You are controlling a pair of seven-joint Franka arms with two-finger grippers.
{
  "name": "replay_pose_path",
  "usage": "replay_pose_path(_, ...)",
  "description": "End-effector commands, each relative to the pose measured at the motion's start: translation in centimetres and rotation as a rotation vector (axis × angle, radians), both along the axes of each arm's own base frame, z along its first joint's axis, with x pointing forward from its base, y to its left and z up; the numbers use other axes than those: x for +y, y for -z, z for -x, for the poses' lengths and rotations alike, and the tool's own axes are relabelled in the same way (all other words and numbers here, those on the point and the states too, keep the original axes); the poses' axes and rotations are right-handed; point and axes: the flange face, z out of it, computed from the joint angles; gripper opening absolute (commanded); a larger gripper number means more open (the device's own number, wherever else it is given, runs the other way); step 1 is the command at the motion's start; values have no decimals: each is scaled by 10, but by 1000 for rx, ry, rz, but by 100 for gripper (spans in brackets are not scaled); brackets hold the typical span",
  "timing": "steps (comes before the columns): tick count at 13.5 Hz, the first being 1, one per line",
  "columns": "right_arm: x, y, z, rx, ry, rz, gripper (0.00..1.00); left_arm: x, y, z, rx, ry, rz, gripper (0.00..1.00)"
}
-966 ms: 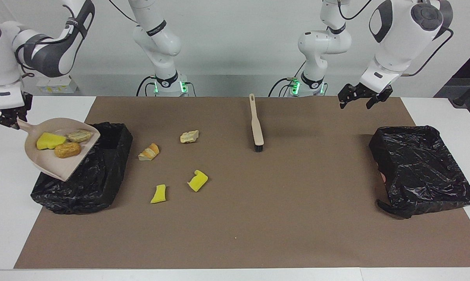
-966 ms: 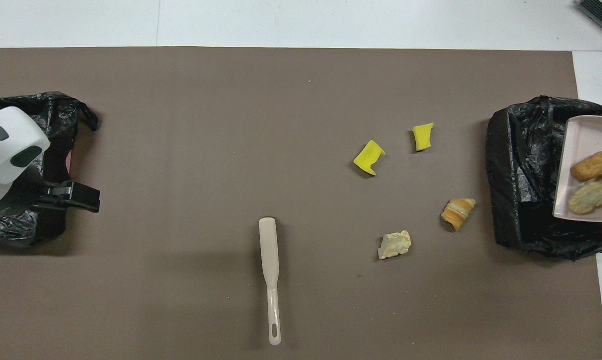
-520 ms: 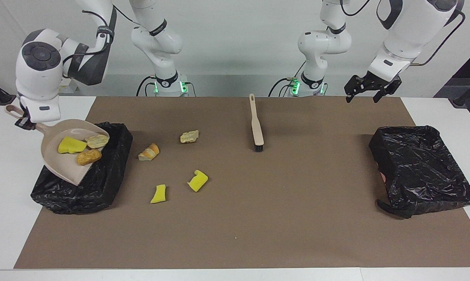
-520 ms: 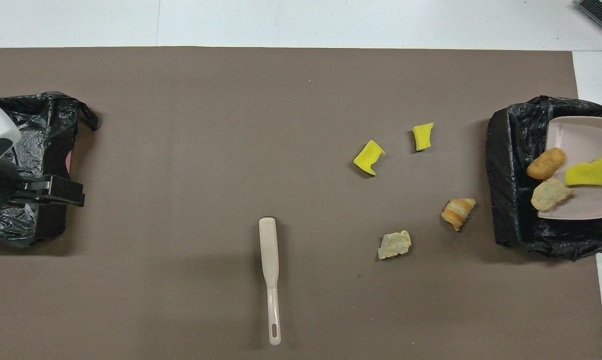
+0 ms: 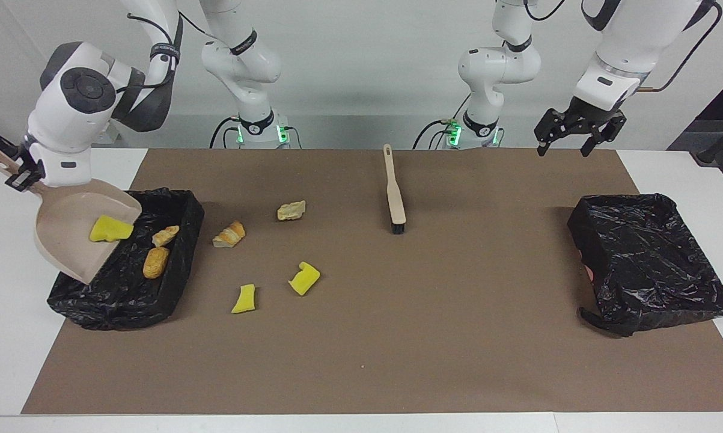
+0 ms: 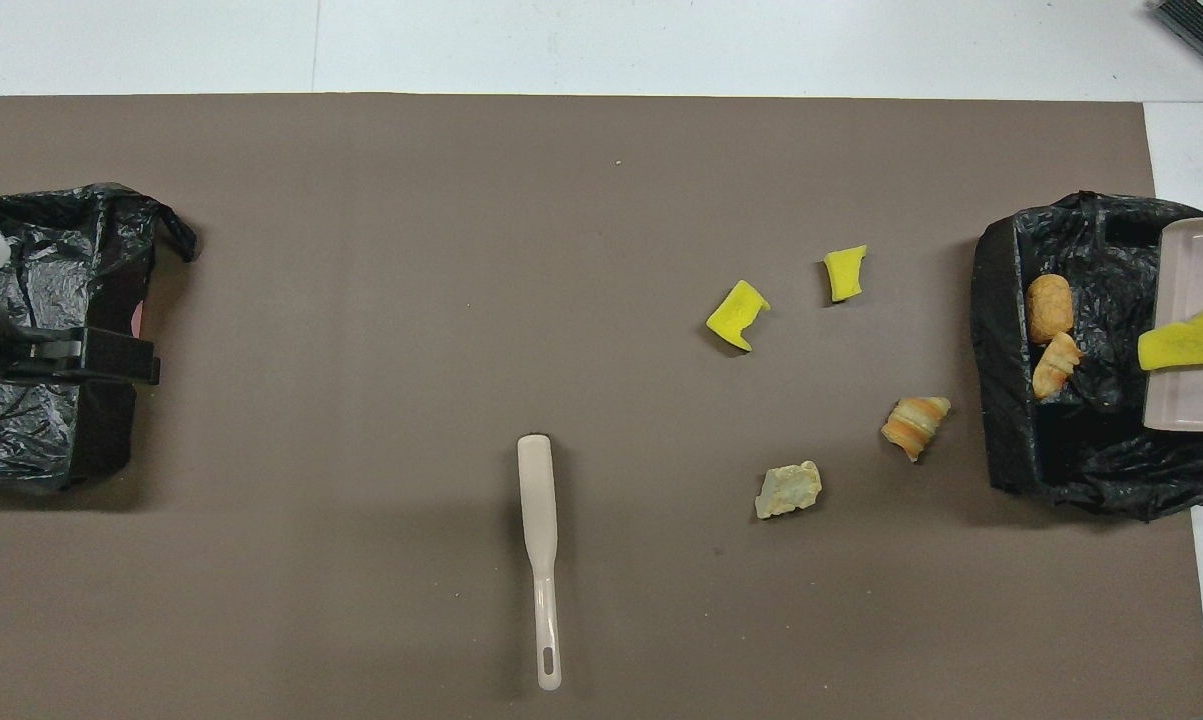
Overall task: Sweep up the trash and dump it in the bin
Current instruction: 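Tip the dustpan over the bin with the right gripper to dump trash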
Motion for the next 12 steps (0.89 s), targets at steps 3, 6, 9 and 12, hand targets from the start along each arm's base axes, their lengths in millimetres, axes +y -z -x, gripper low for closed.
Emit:
replay_pose_path(3,59,-24,-8,4,-104,175,0,5,-3,0,-6,-8,13,100)
replay_pose_path(6,81,-11,-13,16,-144,290,0,10,-4,0,-5,-16,11,100)
replay_pose_path(9,94,-8,-2,46,-235,410,0,10,-4,0,-5,-18,11,100)
replay_pose_path(12,98,-12,-3,39,-224,406,0,10,-4,0,-5,-18,11,100)
